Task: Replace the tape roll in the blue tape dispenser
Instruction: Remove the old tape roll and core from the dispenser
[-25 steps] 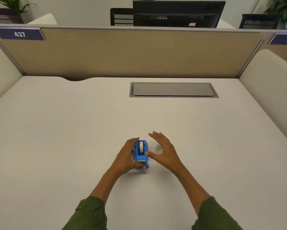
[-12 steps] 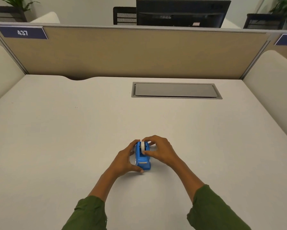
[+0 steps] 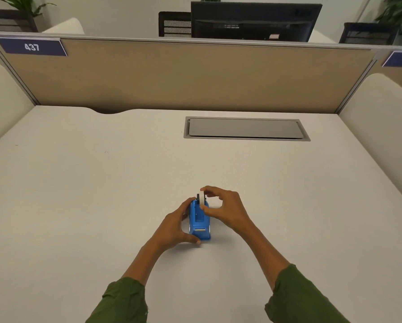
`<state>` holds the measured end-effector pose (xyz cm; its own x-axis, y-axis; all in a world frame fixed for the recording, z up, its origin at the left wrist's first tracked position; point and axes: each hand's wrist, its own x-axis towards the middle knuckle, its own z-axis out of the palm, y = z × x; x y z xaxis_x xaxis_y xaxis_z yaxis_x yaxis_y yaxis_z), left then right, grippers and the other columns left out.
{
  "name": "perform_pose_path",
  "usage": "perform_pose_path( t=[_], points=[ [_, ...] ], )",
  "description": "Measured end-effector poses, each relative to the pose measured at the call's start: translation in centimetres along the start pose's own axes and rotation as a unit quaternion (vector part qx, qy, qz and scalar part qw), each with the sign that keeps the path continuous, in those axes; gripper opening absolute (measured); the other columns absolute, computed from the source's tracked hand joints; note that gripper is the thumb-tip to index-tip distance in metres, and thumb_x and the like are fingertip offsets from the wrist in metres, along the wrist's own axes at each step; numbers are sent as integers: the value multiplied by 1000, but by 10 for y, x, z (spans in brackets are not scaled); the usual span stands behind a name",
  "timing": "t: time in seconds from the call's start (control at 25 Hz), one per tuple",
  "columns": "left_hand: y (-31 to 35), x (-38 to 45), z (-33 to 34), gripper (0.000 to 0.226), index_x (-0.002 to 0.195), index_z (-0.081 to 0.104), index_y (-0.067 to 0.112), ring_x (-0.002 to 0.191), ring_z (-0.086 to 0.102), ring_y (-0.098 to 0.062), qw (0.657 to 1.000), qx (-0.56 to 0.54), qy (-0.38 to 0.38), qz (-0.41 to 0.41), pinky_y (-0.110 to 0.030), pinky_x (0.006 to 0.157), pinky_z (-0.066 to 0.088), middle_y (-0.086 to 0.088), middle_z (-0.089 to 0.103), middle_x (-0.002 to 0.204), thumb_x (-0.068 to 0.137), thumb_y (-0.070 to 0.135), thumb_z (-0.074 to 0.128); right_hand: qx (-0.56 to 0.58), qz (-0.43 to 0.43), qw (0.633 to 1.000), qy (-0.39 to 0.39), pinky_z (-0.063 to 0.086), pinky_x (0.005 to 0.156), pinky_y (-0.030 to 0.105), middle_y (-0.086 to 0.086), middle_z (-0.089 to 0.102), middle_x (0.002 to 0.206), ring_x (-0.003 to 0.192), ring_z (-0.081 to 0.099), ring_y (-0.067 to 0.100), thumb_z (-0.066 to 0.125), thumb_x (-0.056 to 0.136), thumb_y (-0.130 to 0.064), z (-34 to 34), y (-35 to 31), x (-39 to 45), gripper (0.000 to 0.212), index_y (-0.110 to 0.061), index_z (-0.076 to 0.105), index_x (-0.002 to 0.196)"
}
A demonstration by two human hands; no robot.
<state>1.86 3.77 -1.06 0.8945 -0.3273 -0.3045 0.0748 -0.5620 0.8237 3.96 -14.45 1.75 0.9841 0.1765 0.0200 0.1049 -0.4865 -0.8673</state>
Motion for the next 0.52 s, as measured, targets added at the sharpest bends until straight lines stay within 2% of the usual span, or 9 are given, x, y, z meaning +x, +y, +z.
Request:
perform_pose_path(
  t=[0.08, 0.16, 0.2, 0.28, 0.4, 0.44, 0.52],
  points=[
    [7, -4, -5, 113, 144, 14, 30, 137, 32, -17, 999, 34, -8, -10, -28, 107, 31, 6, 26, 152, 57, 29, 87, 21, -6, 1000, 9, 41, 77, 1, -16, 68, 102, 94, 61, -5, 75, 71, -17, -4, -4, -5, 42, -30, 63, 110],
    [16, -9, -14, 107, 145, 16, 29, 140, 23, -16, 996, 86, 10, -7, -33, 111, 27, 7, 15, 155, 62, 27, 84, 43, -9, 999, 18, 46, 82, 7, -16, 68, 101, 93, 63, -3, 74, 72, -15, -10, -8, -11, 43, -29, 62, 112],
    [21, -11, -20, 98, 143, 22, 28, 141, 22, -15, 993, 109, 32, 7, -34, 112, 26, 7, 15, 155, 66, 24, 81, 53, -10, 998, 23, 47, 83, 10, -19, 67, 100, 93, 63, -3, 74, 73, -14, -14, -10, -14, 44, -30, 61, 113],
    [35, -17, -29, 72, 136, 40, 27, 136, 32, -14, 987, 119, 98, 49, -31, 109, 30, 5, 31, 150, 73, 19, 75, 73, -11, 997, 29, 49, 81, 11, -23, 65, 99, 91, 63, -3, 74, 75, -14, -19, -15, -18, 46, -32, 60, 115],
    [61, -23, -29, 42, 118, 60, 27, 113, 55, -5, 985, -37, 157, 67, -15, 90, 43, 7, 59, 126, 78, 21, 71, 121, -9, 992, 28, 52, 74, 13, -12, 69, 103, 90, 66, 2, 73, 75, -9, -24, -23, -20, 44, -33, 62, 111],
    [68, -25, -27, 35, 114, 64, 28, 106, 60, -2, 981, -92, 156, 66, -10, 84, 45, 9, 64, 119, 79, 23, 70, 132, -13, 991, 27, 52, 71, 13, -9, 69, 103, 90, 66, 3, 73, 75, -8, -25, -26, -20, 43, -32, 63, 110],
    [77, -25, -21, 27, 108, 67, 27, 98, 65, -2, 973, -154, 158, 69, -9, 81, 48, 8, 69, 111, 81, 22, 68, 142, -25, 989, 24, 53, 70, 15, -7, 69, 105, 91, 67, 6, 73, 75, -6, -27, -33, -20, 43, -31, 64, 109]
  ],
)
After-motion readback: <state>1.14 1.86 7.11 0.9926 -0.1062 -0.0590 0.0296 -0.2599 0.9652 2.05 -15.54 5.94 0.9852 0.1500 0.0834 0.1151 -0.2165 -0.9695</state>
